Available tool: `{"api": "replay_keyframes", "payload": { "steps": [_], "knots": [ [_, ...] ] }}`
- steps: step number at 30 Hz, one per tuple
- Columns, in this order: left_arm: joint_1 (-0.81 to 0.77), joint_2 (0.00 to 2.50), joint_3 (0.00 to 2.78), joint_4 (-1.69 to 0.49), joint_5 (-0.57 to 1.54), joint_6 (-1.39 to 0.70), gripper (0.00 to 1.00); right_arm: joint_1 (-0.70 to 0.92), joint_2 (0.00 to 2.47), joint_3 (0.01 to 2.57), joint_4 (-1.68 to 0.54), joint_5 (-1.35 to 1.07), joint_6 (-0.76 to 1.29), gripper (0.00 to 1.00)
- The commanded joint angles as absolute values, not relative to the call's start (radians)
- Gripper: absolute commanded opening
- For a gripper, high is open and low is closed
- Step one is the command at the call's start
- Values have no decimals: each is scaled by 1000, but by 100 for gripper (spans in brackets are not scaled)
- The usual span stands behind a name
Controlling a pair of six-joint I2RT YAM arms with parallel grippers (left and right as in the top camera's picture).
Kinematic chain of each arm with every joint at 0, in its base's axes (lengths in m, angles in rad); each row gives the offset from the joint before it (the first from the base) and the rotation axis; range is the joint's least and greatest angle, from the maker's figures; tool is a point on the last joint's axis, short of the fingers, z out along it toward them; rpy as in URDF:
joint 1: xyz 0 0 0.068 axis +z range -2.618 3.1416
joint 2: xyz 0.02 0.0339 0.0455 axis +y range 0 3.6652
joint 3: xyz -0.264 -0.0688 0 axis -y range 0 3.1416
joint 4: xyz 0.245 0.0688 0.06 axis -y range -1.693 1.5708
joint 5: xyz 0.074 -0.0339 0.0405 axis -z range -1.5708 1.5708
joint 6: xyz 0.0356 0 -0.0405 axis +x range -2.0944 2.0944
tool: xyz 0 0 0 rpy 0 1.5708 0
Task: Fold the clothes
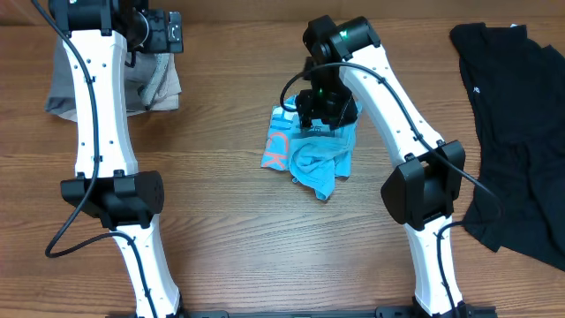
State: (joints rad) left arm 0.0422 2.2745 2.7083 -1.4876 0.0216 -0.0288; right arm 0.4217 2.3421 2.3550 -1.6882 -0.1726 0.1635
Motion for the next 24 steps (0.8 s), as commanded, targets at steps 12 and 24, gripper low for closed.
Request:
{"api": "replay_keyframes", "payload": {
  "steps": [12, 24],
  "knots": [
    [54, 2269, 2704, -1488, 19, 1, 100, 459, 2300, 2312, -1662, -30, 873, 71],
    [54, 2269, 2704, -1495, 20, 1, 100, 509, 2300, 2134, -1633, -53, 890, 19]
  ]
}}
